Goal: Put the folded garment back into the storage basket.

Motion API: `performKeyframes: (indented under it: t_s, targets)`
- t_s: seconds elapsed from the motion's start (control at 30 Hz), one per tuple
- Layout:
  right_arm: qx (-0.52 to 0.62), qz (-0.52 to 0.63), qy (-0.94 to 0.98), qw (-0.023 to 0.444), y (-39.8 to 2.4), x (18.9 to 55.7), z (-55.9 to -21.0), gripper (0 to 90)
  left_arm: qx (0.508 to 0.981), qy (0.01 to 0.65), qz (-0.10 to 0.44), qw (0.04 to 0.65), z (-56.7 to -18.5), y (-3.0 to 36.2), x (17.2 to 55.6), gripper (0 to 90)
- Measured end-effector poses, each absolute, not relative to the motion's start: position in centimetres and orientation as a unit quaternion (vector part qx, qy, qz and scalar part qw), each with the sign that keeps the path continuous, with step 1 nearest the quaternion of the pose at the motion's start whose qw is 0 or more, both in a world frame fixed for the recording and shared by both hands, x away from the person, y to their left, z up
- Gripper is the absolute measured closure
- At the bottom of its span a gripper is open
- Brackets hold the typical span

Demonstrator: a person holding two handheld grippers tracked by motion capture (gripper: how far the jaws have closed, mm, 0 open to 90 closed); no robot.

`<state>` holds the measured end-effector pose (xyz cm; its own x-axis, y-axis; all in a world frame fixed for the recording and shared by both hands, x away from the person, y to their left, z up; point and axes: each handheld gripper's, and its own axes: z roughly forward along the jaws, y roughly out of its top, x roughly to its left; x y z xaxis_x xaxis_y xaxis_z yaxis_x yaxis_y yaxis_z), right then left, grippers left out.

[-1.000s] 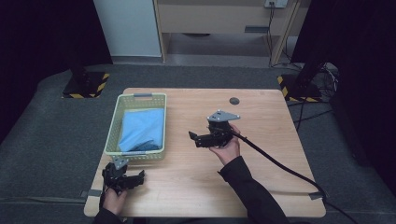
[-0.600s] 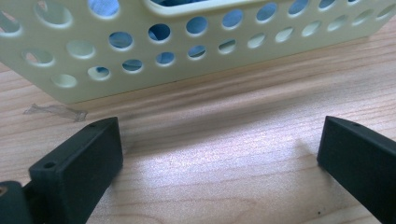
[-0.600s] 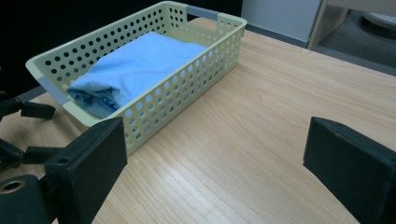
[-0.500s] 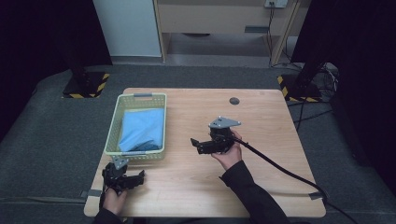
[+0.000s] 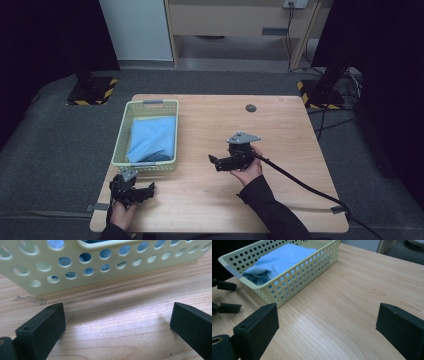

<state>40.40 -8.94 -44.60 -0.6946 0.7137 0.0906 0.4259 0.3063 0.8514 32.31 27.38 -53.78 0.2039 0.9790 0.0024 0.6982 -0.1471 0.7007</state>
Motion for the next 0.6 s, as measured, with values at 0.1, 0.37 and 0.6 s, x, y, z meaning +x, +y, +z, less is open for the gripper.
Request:
performKeyframes:
  t_s: [0.1, 0.37, 0.6]
  targets:
    - [0.361, 0.463, 0.795, 0.154, -9.1, 40.2, -44.9, 4.4, 0.718, 0.584, 0.24, 0.293, -53.8, 27.4, 32.3, 0.0]
    - [0.366, 0.423, 0.813, 0.161, -9.2, 39.9, -45.6, 3.6, 0.718, 0.584, 0.24, 0.293, -53.8, 27.4, 32.3, 0.0]
    - [0.378, 0.412, 0.813, 0.161, -9.6, 39.9, -46.3, 3.4, 0.718, 0.584, 0.24, 0.293, -53.8, 27.4, 32.3, 0.0]
